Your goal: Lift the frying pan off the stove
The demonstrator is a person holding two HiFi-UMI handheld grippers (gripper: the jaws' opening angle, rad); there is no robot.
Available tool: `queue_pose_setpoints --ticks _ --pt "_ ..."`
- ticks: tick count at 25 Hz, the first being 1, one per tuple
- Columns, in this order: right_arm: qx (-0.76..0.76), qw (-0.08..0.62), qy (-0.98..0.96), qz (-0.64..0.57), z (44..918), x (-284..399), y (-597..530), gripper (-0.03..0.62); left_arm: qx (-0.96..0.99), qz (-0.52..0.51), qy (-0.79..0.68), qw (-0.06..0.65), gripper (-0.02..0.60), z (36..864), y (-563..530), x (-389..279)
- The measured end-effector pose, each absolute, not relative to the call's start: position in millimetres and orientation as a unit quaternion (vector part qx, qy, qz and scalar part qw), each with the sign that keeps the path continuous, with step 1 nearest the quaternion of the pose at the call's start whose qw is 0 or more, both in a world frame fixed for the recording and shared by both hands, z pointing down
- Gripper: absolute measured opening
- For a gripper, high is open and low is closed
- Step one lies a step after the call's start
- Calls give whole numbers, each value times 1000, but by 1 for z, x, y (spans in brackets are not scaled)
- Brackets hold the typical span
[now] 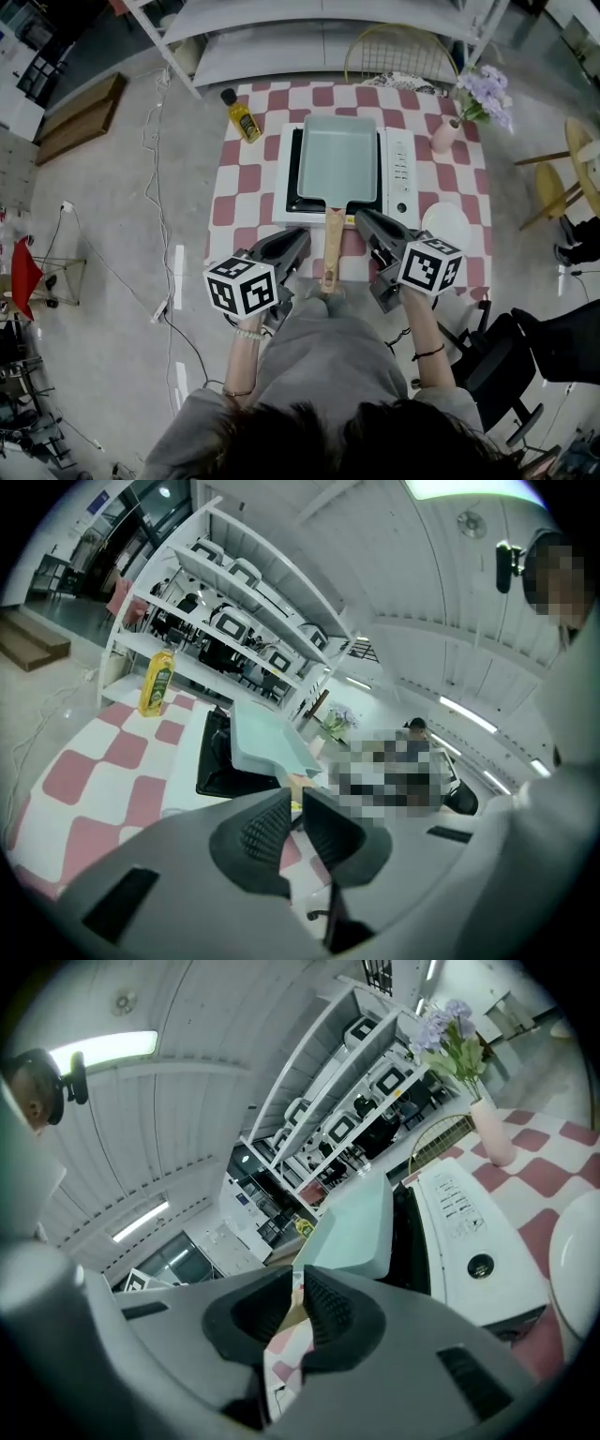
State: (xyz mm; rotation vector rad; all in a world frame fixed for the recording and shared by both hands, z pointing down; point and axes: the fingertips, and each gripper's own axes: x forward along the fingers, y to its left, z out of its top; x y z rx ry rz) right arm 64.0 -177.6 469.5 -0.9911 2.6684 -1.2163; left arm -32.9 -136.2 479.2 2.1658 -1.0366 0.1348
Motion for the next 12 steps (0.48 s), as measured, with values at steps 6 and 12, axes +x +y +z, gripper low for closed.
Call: queue_pose_setpoints --ticks 6,12 --pt "-313 36 845 -433 477 61 -180 92 838 49 -381 387 48 485 -135 -29" --pt "-312 39 830 -460 486 54 -184 114 838 41 -350 417 86 488 -136 -24"
